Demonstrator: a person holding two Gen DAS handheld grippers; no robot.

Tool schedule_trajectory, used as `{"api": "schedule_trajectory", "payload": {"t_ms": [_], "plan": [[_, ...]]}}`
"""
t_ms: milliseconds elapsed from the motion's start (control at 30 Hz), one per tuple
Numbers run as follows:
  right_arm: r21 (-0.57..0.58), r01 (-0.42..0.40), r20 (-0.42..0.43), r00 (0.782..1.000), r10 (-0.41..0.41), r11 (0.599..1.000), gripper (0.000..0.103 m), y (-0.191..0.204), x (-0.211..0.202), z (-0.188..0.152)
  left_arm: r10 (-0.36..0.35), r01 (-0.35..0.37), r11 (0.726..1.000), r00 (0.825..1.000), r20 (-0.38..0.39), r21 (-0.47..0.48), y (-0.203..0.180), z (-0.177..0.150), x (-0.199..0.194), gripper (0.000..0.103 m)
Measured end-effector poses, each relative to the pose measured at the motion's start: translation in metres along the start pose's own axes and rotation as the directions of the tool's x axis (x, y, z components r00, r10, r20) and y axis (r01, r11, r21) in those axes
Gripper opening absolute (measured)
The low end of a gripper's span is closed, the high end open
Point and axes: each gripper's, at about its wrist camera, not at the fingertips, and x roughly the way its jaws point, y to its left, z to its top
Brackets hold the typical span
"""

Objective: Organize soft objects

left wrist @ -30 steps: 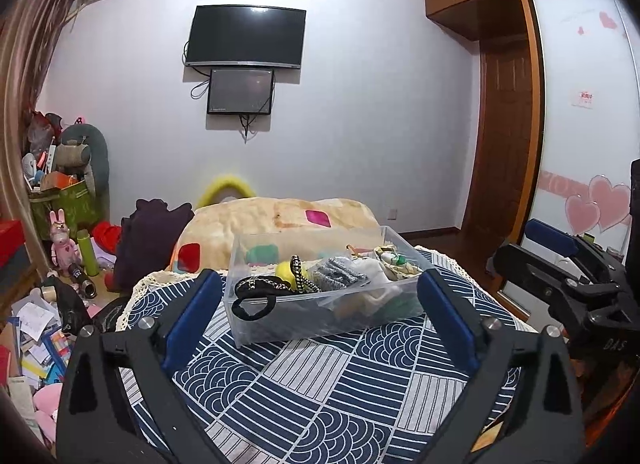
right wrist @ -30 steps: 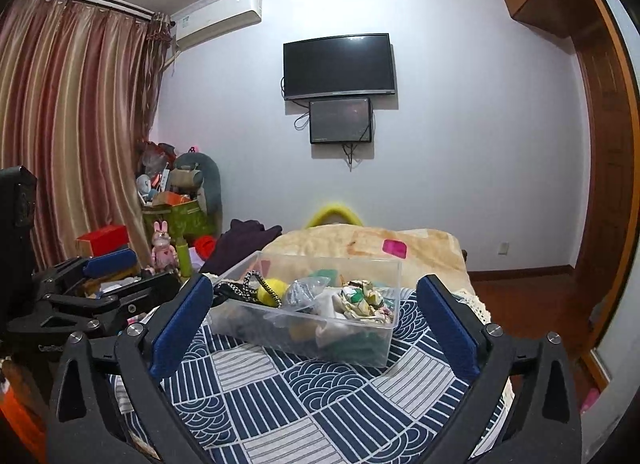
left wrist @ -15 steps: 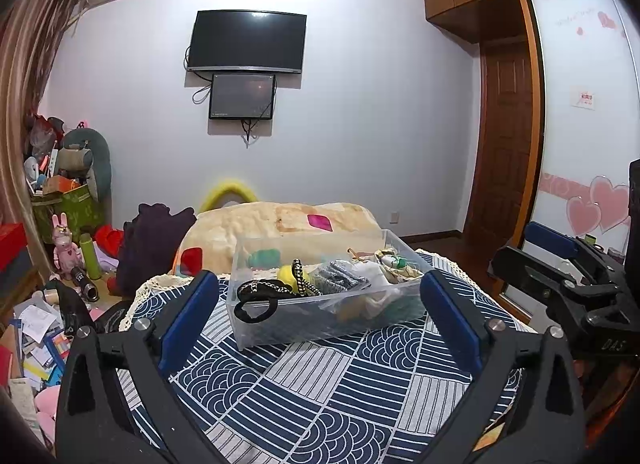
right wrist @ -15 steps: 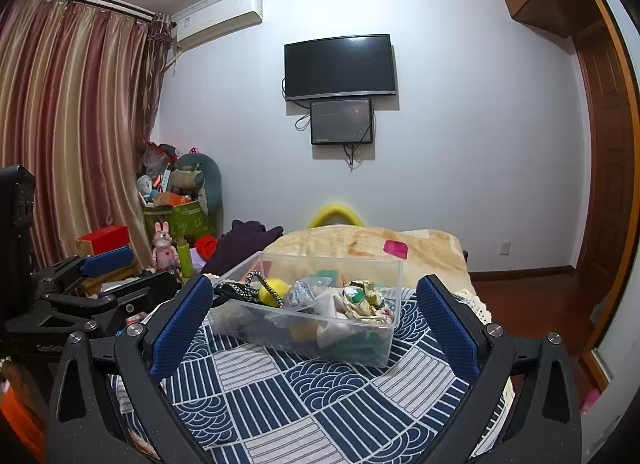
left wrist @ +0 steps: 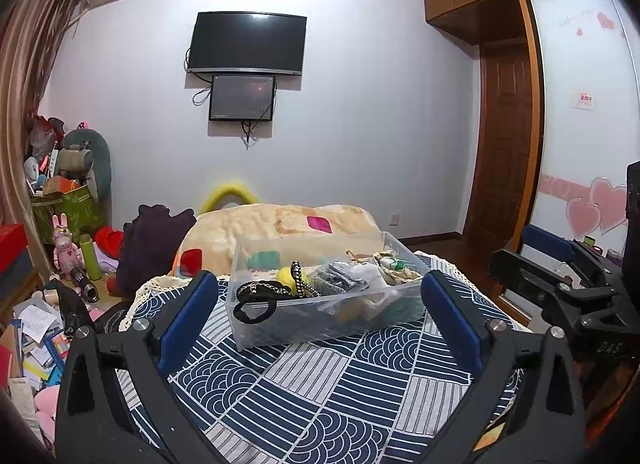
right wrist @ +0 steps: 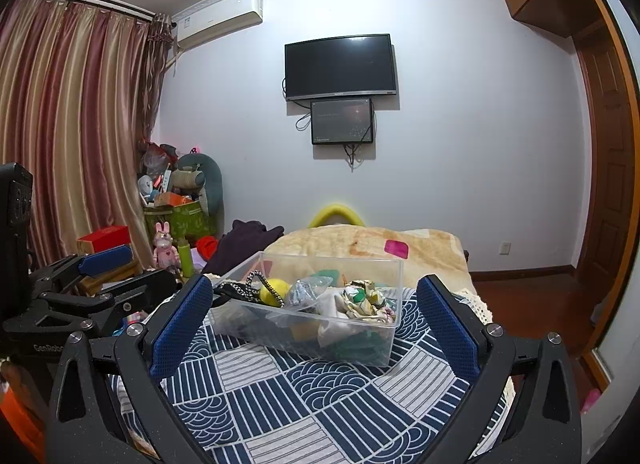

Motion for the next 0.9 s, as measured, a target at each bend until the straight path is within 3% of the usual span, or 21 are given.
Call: {"api": "schedule_trajectory", "payload": {"t_ms": [900], "plan": [[0.006,-0.002,-0.006,1.0,0.002,1.0,0.102,0.0014,-0.0011,0.0022,-0.028,0.028,1.0,1.0,-0.013,-0.012,-0.0026,-0.004,0.0025,0.103]]}}
